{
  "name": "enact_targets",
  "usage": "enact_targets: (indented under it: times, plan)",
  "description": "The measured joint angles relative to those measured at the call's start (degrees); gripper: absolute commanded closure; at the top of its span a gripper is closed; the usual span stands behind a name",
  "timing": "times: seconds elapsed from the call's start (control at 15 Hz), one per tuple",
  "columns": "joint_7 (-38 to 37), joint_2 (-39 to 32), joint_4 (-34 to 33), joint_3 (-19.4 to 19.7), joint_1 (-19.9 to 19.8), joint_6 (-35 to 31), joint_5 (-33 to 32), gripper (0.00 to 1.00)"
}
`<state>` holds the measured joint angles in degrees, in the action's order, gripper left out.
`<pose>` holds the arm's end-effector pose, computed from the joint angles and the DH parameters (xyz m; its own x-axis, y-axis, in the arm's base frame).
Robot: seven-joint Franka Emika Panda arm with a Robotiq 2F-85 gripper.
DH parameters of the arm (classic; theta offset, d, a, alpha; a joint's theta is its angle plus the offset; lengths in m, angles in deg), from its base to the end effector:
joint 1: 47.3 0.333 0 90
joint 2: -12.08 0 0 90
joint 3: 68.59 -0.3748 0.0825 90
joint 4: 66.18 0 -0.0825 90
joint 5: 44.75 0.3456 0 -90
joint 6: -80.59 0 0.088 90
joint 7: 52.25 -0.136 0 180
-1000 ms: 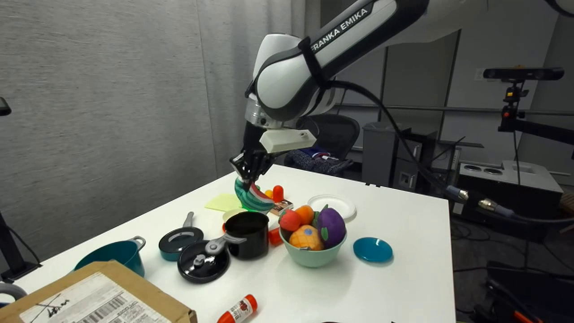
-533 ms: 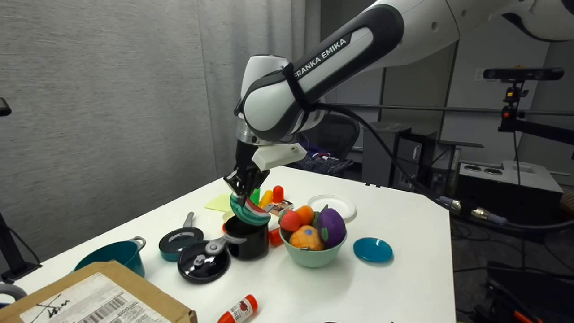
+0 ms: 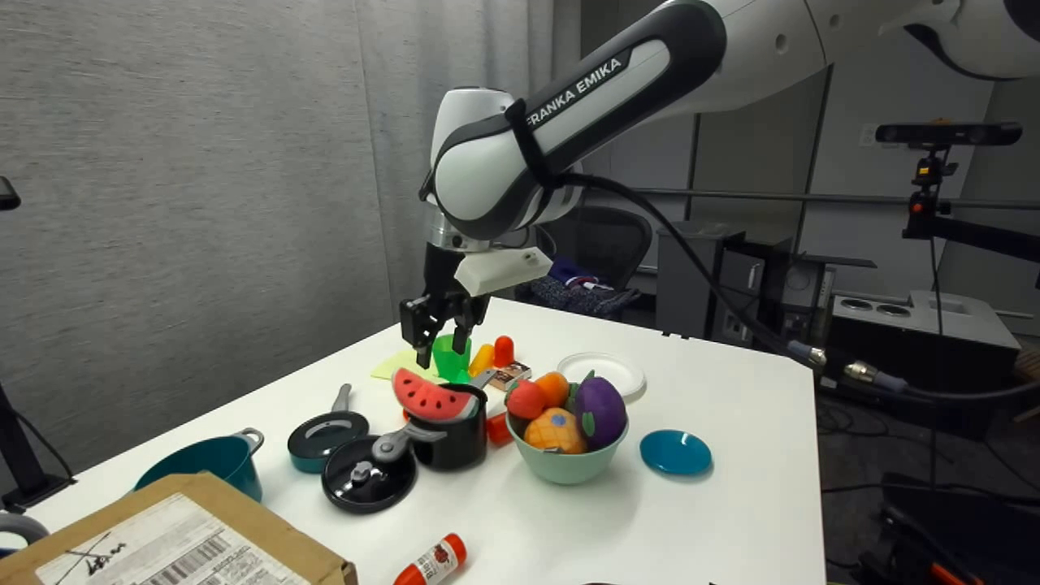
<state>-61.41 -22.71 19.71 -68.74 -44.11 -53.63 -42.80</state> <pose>0.7370 0.0438 0.3767 0.9658 -0.1273 0.2259 -0.1148 -0.9911 -0.0676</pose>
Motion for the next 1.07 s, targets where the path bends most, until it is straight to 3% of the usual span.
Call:
enact_targets:
  times: [0.2, 0.67, 0.93, 1.0, 1.07]
  plan:
    - [0.2, 0.0, -0.8, 0.0, 0.0, 1.9, 0.0, 0.00]
    - [8.0, 1.9, -4.6, -0.5, -0.1, 17.5, 0.0, 0.00]
    - [8.0, 1.5, -4.6, -0.5, 0.0, 15.2, -1.4, 0.00]
    - [7.6, 1.2, -4.6, -0.4, 0.1, 13.4, -2.0, 0.18]
    - [7.1, 0.7, -4.6, -0.4, 0.2, 11.6, -2.5, 0.28]
